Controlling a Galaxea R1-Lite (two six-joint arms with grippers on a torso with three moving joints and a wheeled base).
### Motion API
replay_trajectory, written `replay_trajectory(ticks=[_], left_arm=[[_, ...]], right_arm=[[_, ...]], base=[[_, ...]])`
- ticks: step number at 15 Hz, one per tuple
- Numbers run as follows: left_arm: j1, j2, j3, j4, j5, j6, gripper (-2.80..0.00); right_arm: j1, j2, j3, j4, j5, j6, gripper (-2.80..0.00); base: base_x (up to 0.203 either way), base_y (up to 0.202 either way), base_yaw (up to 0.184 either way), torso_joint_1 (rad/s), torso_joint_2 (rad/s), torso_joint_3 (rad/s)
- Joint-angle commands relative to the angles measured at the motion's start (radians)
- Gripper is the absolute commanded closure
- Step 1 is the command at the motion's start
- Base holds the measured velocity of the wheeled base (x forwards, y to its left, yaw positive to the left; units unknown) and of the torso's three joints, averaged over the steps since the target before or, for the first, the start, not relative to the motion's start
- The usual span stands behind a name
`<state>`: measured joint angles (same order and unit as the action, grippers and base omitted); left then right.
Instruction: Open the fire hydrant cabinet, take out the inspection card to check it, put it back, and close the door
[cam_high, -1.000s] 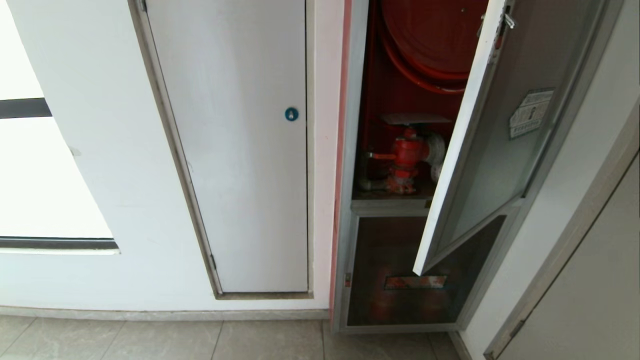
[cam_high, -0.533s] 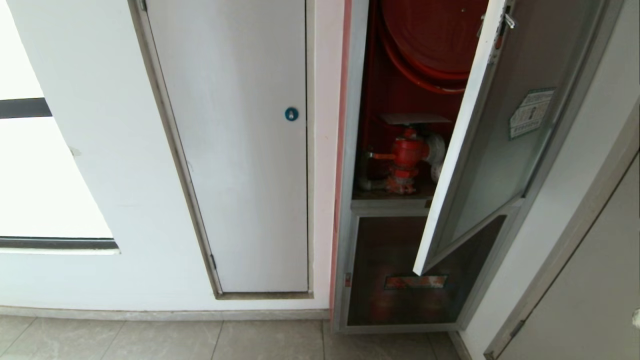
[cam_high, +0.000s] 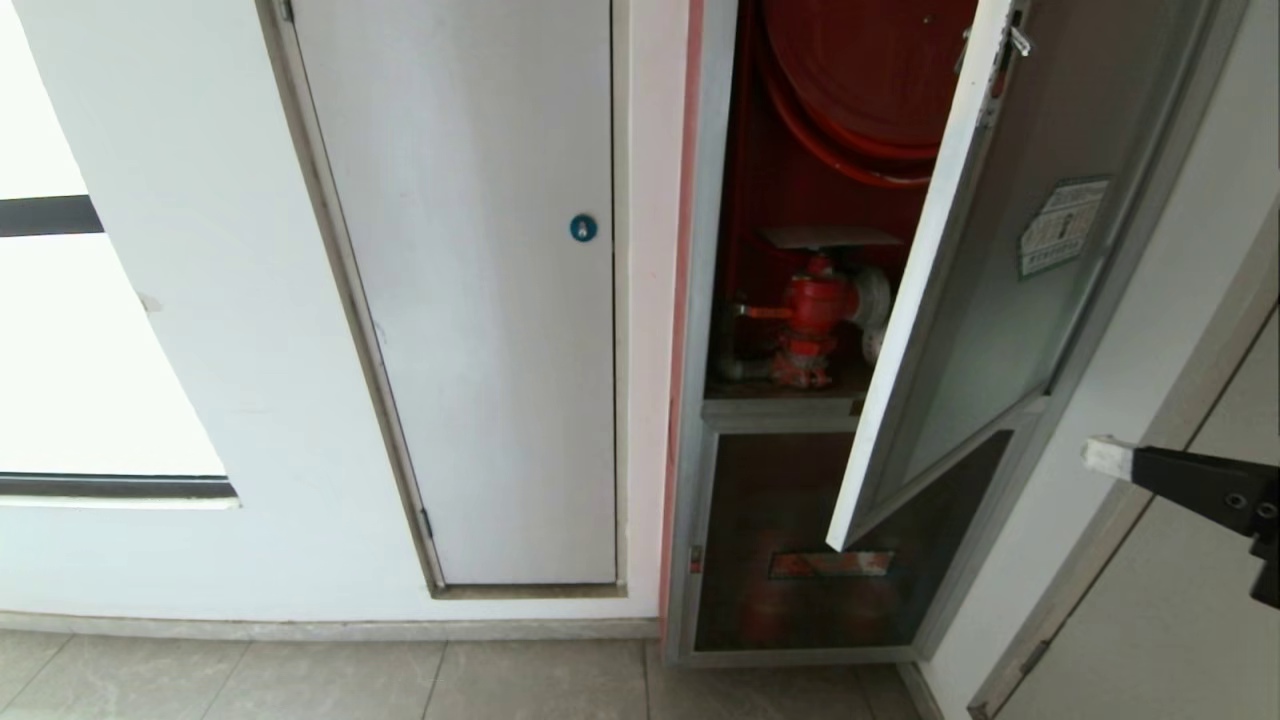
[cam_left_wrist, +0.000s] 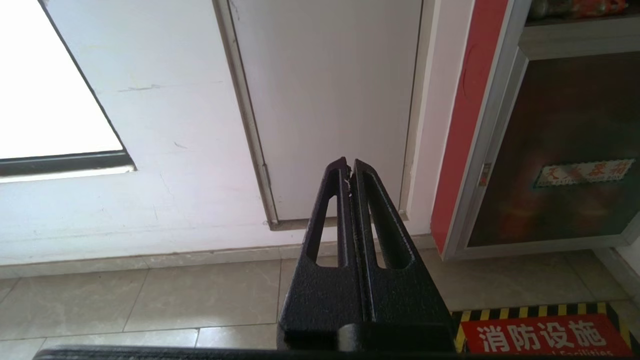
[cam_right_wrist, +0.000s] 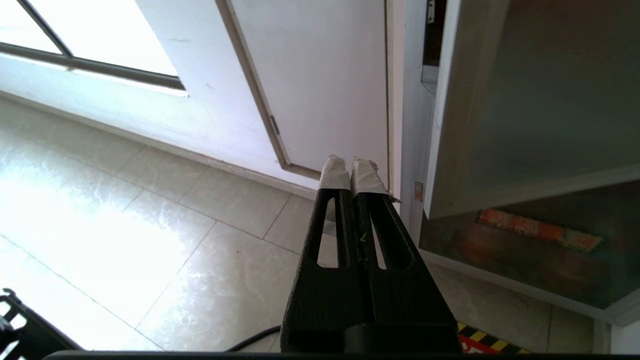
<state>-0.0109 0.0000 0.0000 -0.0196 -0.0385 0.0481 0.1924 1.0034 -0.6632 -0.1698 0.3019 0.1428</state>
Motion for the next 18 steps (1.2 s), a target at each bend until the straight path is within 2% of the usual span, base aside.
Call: replay_trajectory(ticks=[1,5,8,10,15,18], left_arm=[[0.0,0.0,0.012,0.0,0.0,-0.001,0.0],[0.0,0.0,0.012,0.0,0.0,-0.001,0.0],[0.0,0.0,0.012,0.0,0.0,0.0,0.0],[0.0,0.002,0.012,0.0,0.0,0.0,0.0],[0.0,0.001,0.012,0.0,0.0,-0.001,0.0],[0.0,0.0,0.012,0.0,0.0,-0.001,0.0]], right_arm=[[0.117,0.176,-0.072,-0.04,-0.109,0.003,0.0],[0.246,0.345,-0.157,-0.197,-0.32,0.003,0.0],[0.287,0.415,-0.212,-0.265,-0.411,0.001,0.0],[0.314,0.465,-0.219,-0.376,-0.485,-0.01,0.0],[0.425,0.655,-0.219,-0.785,-0.859,-0.203,0.0],[0.454,0.772,-0.227,-1.04,-0.987,-0.331,0.0]], base=[[0.0,0.0,0.0,0.0,0.0,0.0],[0.0,0.0,0.0,0.0,0.0,0.0],[0.0,0.0,0.0,0.0,0.0,0.0],[0.0,0.0,0.0,0.0,0.0,0.0],[0.0,0.0,0.0,0.0,0.0,0.0],[0.0,0.0,0.0,0.0,0.0,0.0]])
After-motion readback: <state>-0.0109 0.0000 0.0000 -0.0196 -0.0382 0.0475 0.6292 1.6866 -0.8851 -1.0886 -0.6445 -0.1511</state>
